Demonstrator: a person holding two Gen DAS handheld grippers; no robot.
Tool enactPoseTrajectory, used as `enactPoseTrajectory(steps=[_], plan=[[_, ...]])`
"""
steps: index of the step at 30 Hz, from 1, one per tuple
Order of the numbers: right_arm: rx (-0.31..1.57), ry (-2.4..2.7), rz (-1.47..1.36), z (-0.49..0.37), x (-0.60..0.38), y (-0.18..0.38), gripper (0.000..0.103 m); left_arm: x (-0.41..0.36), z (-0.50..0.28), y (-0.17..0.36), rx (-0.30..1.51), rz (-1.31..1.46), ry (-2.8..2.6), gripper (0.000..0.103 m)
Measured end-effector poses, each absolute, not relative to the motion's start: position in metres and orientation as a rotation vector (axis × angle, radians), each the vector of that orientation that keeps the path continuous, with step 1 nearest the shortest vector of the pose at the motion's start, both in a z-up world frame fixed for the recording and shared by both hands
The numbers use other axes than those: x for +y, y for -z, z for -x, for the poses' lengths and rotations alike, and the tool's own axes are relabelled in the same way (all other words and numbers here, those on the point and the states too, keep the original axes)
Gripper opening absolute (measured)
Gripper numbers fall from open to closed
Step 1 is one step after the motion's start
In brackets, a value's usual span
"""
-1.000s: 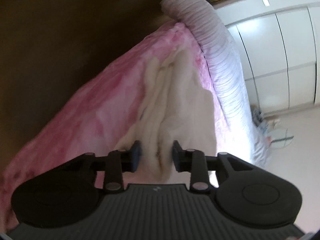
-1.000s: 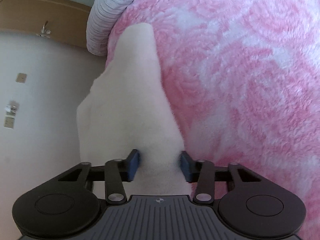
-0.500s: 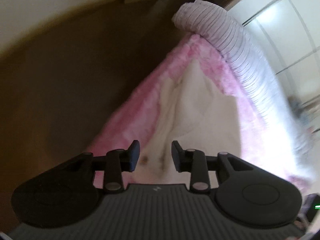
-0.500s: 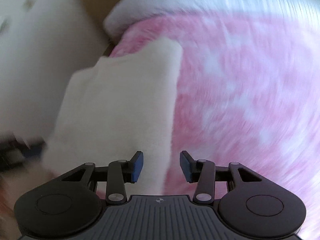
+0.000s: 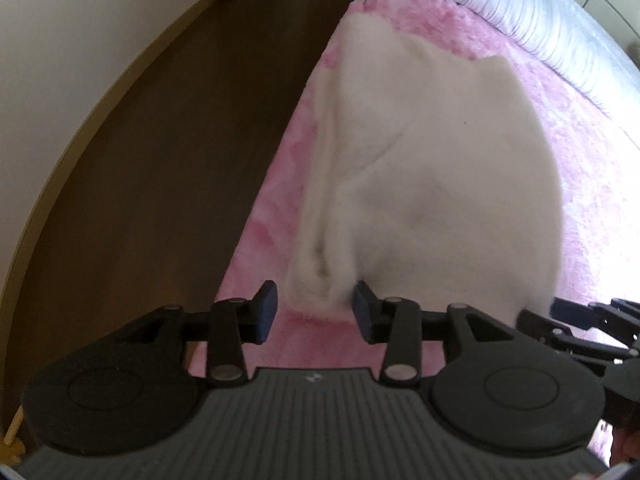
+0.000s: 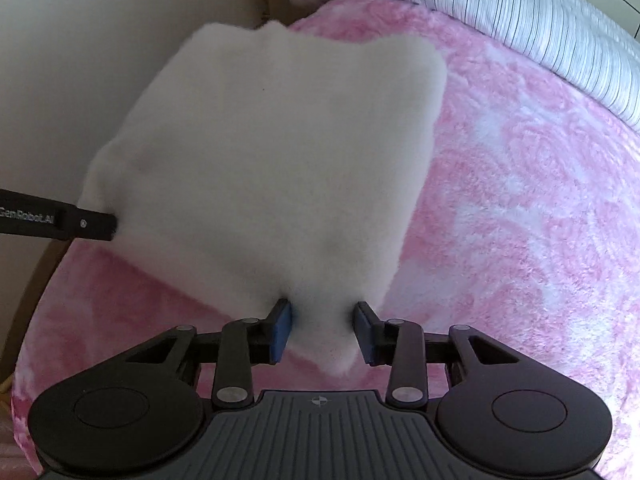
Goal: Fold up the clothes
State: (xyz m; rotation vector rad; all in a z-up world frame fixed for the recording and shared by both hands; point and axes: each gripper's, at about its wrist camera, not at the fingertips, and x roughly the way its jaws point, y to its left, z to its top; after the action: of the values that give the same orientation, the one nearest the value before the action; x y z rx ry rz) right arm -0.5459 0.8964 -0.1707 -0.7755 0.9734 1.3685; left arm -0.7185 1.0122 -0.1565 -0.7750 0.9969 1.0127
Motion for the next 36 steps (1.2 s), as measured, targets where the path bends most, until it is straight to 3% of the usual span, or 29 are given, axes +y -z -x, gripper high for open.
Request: enactPoseTrajectory(steps=[6, 9, 11, 15, 36], plan=[[1.146, -1.350, 0.717, 0.520, 0.889, 0.148, 0.040, 1.004, 0.706, 0.120, 1.099, 0.697, -1.066, 0.037], [1.201, -1.336, 0.696, 0.512, 0.880, 0.133, 0.048, 0.977, 0.706, 0.094, 1.123, 0.657, -1.097, 0.045], [1.218, -1.329, 0.692, 0.511, 0.873, 0.121, 0.051, 0.967, 0.700, 0.078, 1.122, 0.641, -1.110, 0.055], [1.245, -1.328, 0.694, 0.510, 0.868, 0.096, 0.053, 0.950, 0.693, 0.052, 1.112, 0.656, -1.126, 0.058], [1.137, -1.447, 0.813, 0.500, 0.804, 0.012, 0.061, 0.837, 0.654, -0.027, 1.036, 0.642, -1.276, 0.059]])
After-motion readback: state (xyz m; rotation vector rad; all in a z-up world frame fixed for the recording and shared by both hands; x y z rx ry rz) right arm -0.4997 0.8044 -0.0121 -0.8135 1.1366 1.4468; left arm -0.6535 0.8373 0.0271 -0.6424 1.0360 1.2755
